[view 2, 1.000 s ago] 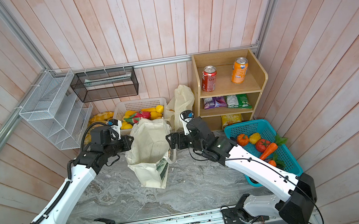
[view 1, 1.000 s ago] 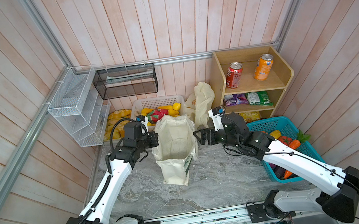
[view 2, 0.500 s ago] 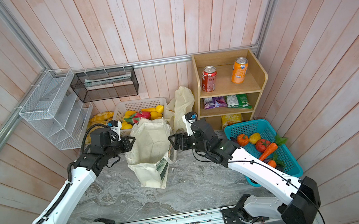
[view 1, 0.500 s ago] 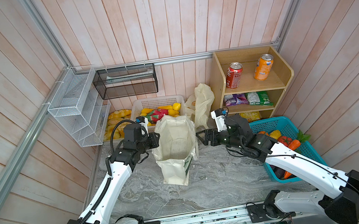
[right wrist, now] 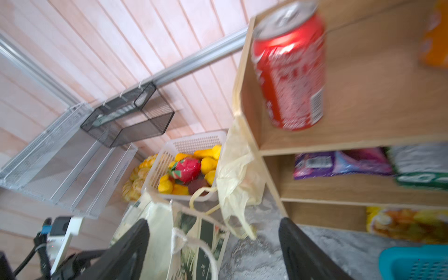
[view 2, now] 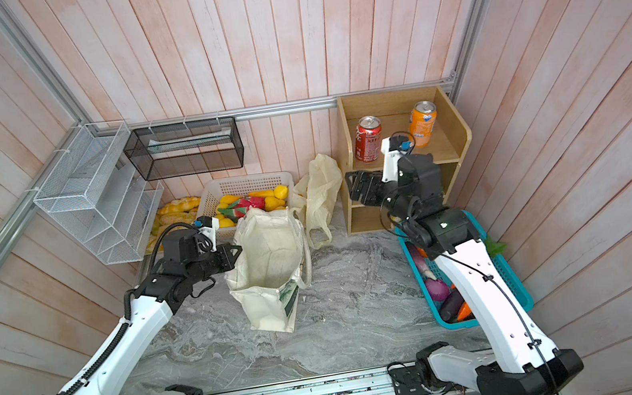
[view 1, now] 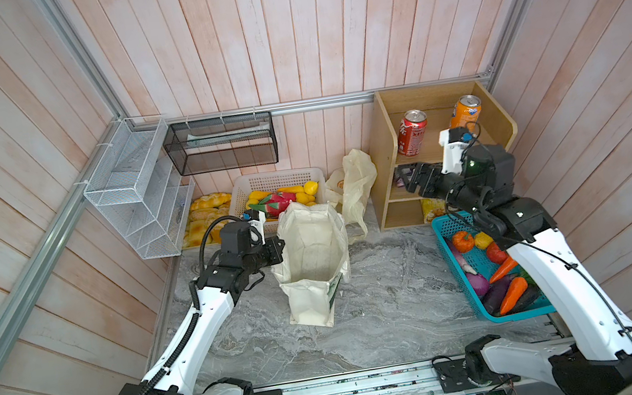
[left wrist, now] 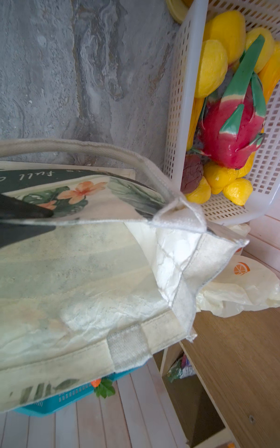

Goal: Place the mixed food into the grocery bags and tie them
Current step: 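Grasp the tote bag rim with the left gripper while the right reaches the shelf, then grasp the red cola can on the shelf with the right gripper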

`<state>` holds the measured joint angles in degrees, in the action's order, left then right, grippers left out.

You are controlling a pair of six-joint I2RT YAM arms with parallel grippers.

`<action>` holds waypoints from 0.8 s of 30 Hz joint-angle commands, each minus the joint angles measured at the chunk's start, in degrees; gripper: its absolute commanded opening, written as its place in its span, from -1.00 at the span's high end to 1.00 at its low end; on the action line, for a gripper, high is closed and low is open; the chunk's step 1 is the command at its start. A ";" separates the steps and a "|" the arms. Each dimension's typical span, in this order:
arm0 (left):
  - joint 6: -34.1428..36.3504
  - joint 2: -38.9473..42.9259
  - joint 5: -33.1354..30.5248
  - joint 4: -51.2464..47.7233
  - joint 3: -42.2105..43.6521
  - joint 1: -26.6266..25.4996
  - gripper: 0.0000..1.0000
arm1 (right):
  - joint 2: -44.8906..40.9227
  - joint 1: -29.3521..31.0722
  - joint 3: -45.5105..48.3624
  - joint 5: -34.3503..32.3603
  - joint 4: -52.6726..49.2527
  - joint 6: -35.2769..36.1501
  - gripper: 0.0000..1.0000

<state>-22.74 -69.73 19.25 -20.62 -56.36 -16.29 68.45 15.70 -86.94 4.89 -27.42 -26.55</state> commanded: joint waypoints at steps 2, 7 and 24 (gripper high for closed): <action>-4.59 1.14 5.58 3.87 2.60 -0.39 1.00 | 4.15 -3.87 -7.67 -2.67 -3.97 4.08 -0.75; -8.17 1.82 7.29 6.68 3.17 -1.84 1.00 | 11.40 -6.68 -17.03 -3.82 -4.83 7.16 -0.84; -12.37 0.86 2.81 10.08 4.06 -12.74 1.00 | 30.21 -8.68 -34.75 1.93 -7.35 10.82 -0.89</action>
<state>-34.02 -68.62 23.07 -12.38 -53.34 -28.27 97.56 7.07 -119.87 5.08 -34.22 -16.27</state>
